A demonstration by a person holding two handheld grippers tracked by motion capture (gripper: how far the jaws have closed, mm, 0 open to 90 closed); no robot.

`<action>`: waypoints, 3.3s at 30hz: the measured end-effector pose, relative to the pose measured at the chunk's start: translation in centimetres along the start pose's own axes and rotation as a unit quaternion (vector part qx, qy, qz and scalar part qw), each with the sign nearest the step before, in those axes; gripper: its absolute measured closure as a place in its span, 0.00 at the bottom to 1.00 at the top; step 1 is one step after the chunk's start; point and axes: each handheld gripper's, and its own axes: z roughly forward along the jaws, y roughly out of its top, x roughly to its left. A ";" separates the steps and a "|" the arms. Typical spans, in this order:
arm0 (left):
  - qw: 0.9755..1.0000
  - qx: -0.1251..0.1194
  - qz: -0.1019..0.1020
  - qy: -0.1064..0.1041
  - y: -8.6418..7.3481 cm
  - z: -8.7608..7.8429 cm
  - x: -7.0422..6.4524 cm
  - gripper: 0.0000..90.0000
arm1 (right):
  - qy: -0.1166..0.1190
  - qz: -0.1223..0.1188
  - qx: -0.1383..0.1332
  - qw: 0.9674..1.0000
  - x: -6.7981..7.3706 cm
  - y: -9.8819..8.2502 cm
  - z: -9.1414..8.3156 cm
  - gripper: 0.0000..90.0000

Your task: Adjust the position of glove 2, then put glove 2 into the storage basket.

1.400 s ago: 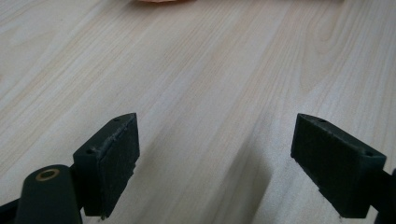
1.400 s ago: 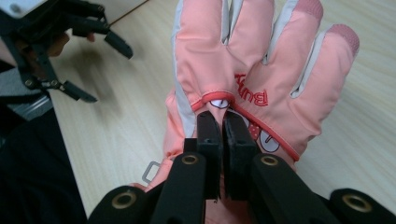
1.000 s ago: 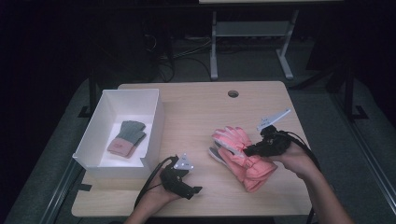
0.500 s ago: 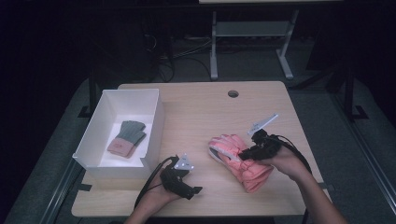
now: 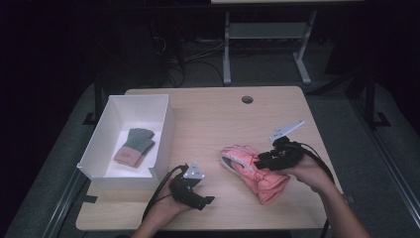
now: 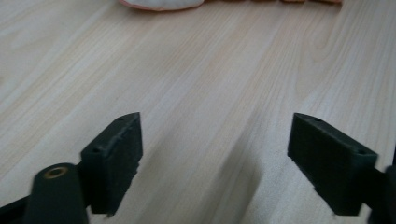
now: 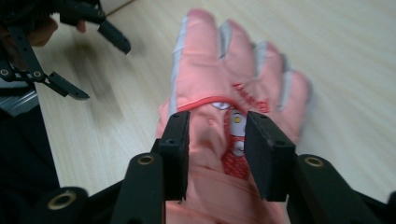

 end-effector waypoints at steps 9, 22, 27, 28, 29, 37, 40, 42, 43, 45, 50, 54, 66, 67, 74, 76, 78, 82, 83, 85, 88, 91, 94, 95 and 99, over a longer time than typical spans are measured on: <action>1.000 -0.008 0.003 -0.019 0.7 -1.1 0.0 0.85 | -0.065 0.027 -0.035 0.997 -1.6 -2.9 -3.2 0.97; 1.000 0.013 0.017 -0.024 3.6 1.3 0.4 1.00 | -0.080 0.049 -0.007 0.996 -3.3 -7.3 -1.9 1.00; 0.999 0.015 0.019 -0.031 5.3 3.1 0.4 1.00 | -0.076 0.056 0.006 0.995 -3.4 -8.2 -1.4 1.00; 0.999 0.013 0.019 -0.032 5.6 3.3 0.3 1.00 | -0.074 0.055 0.009 0.996 -3.6 -8.3 -1.1 1.00; 0.999 0.015 0.022 -0.034 6.0 3.7 0.3 1.00 | -0.074 0.057 0.013 0.996 -3.5 -8.3 -1.0 1.00; 0.999 0.008 0.019 -0.049 7.2 5.9 0.1 1.00 | -0.064 0.048 0.027 0.996 -3.6 -8.6 -0.3 1.00; 0.998 0.003 0.019 -0.052 7.4 6.2 0.0 1.00 | -0.059 0.047 0.028 0.997 -3.4 -8.6 -0.1 1.00; 0.998 0.004 0.026 -0.054 7.4 6.3 0.0 1.00 | -0.055 0.046 0.028 0.997 -3.2 -8.7 0.1 1.00; 0.998 0.002 0.021 -0.055 7.4 6.4 -0.1 1.00 | -0.053 0.044 0.029 0.997 -3.1 -8.7 0.3 1.00; 0.998 0.008 0.031 -0.057 7.5 6.4 0.1 1.00 | -0.050 0.041 0.033 0.997 -2.7 -8.8 0.4 1.00; 0.998 0.005 0.032 -0.061 7.6 6.3 0.5 1.00 | -0.039 0.031 0.031 0.998 -1.6 -8.7 0.7 1.00; 0.998 0.002 0.026 -0.060 7.4 5.8 1.0 1.00 | -0.023 0.021 0.034 0.999 -0.8 -8.5 1.3 1.00; 0.998 -0.006 0.020 -0.067 6.9 5.0 2.2 1.00 | 0.024 -0.019 0.034 0.999 2.1 -7.2 3.3 1.00; 0.997 -0.004 0.023 -0.069 6.9 4.9 2.4 1.00 | 0.027 -0.023 0.034 0.999 2.3 -7.1 3.4 1.00; 0.997 -0.003 0.021 -0.070 6.7 4.6 3.1 1.00 | 0.045 -0.041 0.031 0.998 3.8 -6.4 4.6 1.00; 0.997 -0.005 0.017 -0.071 6.6 4.4 3.2 1.00 | 0.050 -0.046 0.029 0.997 4.4 -6.2 5.0 1.00; 0.997 -0.007 0.016 -0.071 6.6 4.3 3.4 1.00 | 0.056 -0.057 0.021 0.997 5.0 -5.8 5.4 1.00; 0.998 -0.006 0.013 -0.068 6.5 4.1 3.7 1.00 | 0.059 -0.068 0.016 0.996 6.0 -5.1 6.1 1.00; 0.998 -0.007 0.010 -0.068 6.5 4.0 3.8 1.00 | 0.058 -0.070 0.017 0.996 6.2 -4.9 6.4 1.00; 0.998 -0.008 0.009 -0.064 6.5 3.9 4.0 1.00 | 0.060 -0.071 0.015 0.996 6.2 -4.8 6.4 1.00; 0.998 -0.008 0.002 -0.056 6.4 3.5 4.3 1.00 | 0.057 -0.068 0.014 0.996 5.9 -5.1 5.8 1.00; 0.999 -0.007 -0.007 -0.047 6.3 2.9 4.8 1.00 | 0.043 -0.055 0.002 0.998 5.2 -5.4 4.3 1.00; 0.999 0.000 -0.008 -0.040 6.2 2.2 5.2 1.00 | 0.025 -0.041 -0.025 0.999 4.5 -5.5 2.3 1.00; 0.999 -0.002 -0.015 -0.039 6.1 1.9 5.3 1.00 | 0.020 -0.037 -0.033 0.999 4.3 -5.4 1.8 1.00; 0.999 0.009 -0.023 -0.031 5.9 1.2 5.6 0.96 | -0.005 -0.036 -0.076 0.996 3.4 -4.5 0.0 1.00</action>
